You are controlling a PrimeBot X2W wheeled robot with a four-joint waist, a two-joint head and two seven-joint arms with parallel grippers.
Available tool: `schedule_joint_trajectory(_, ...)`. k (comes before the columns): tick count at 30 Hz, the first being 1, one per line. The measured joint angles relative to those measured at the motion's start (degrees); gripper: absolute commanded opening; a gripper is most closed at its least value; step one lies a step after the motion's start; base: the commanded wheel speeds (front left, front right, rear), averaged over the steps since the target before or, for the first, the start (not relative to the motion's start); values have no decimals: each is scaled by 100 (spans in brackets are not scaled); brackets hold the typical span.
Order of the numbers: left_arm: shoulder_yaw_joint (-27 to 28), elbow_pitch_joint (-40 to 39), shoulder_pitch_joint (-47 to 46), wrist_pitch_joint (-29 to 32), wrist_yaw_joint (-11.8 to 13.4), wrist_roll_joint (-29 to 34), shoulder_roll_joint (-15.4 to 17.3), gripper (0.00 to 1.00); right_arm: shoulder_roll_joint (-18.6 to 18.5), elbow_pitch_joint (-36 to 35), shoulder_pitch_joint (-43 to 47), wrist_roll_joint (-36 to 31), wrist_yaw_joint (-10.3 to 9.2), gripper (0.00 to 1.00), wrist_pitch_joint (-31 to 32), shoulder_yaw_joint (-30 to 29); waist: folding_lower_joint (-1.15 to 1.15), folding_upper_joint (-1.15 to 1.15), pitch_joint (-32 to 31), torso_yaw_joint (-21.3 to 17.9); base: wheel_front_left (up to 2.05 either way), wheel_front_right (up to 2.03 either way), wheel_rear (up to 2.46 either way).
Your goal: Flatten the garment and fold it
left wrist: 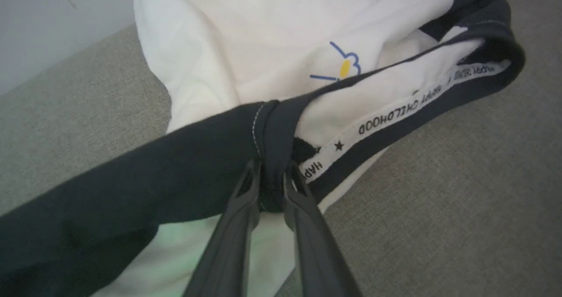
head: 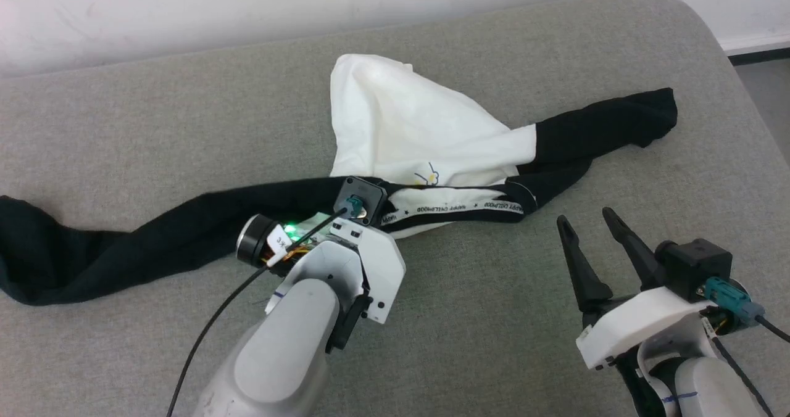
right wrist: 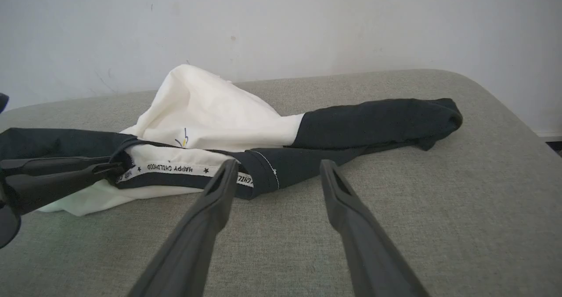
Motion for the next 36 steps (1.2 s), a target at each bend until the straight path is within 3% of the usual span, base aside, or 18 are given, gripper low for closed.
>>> schedule_joint_trajectory(6,-30,-159,1,-154,0,-21,26,0,0,48,-1,1,0,100,-3,12,0,0,-38,55,0,0,0)
schedule_joint_trajectory(10,-192,-700,134,-147,-120,-111,22,0,1,51,2,0,0,100,5,-1,0,0,-133,111,0,0,0)
schedule_joint_trajectory(15,-583,-1783,938,457,-353,-282,188,0,1,20,52,-16,0,100,75,-76,0,0,-274,229,0,0,0)
schedule_joint_trajectory(19,-772,-2390,1778,1042,-366,-609,399,0,1,-44,144,-35,0,100,134,-121,0,0,-356,353,0,0,0)
schedule_joint_trajectory(20,-809,-2454,1953,1131,-367,-697,410,27,1,-59,148,-47,0,100,152,-130,0,0,-371,387,0,0,0)
schedule_joint_trajectory(21,-846,-2472,2100,1235,-365,-740,433,43,0,-76,151,-58,0,100,178,-125,-1,0,-387,420,0,0,0)
schedule_joint_trajectory(22,-855,-2470,2236,1340,-358,-832,441,95,1,-92,152,-57,0,100,185,-120,0,0,-401,450,0,0,0)
schedule_joint_trajectory(23,-851,-2459,2375,1435,-345,-940,446,100,1,-105,152,-57,0,100,202,-110,0,0,-416,476,0,0,0)
schedule_joint_trajectory(26,-787,-2437,2675,1501,-144,-1063,453,100,1,-133,154,-57,0,100,236,-77,-1,0,-465,526,0,0,0)
schedule_joint_trajectory(31,-256,-2679,3101,1127,378,-1359,352,100,1,-168,250,-57,0,100,276,-90,-1,0,-525,579,0,0,0)
schedule_joint_trajectory(36,132,-2981,3389,762,675,-1484,359,100,1,-212,341,-60,0,100,309,-183,-1,0,-563,662,0,0,0)
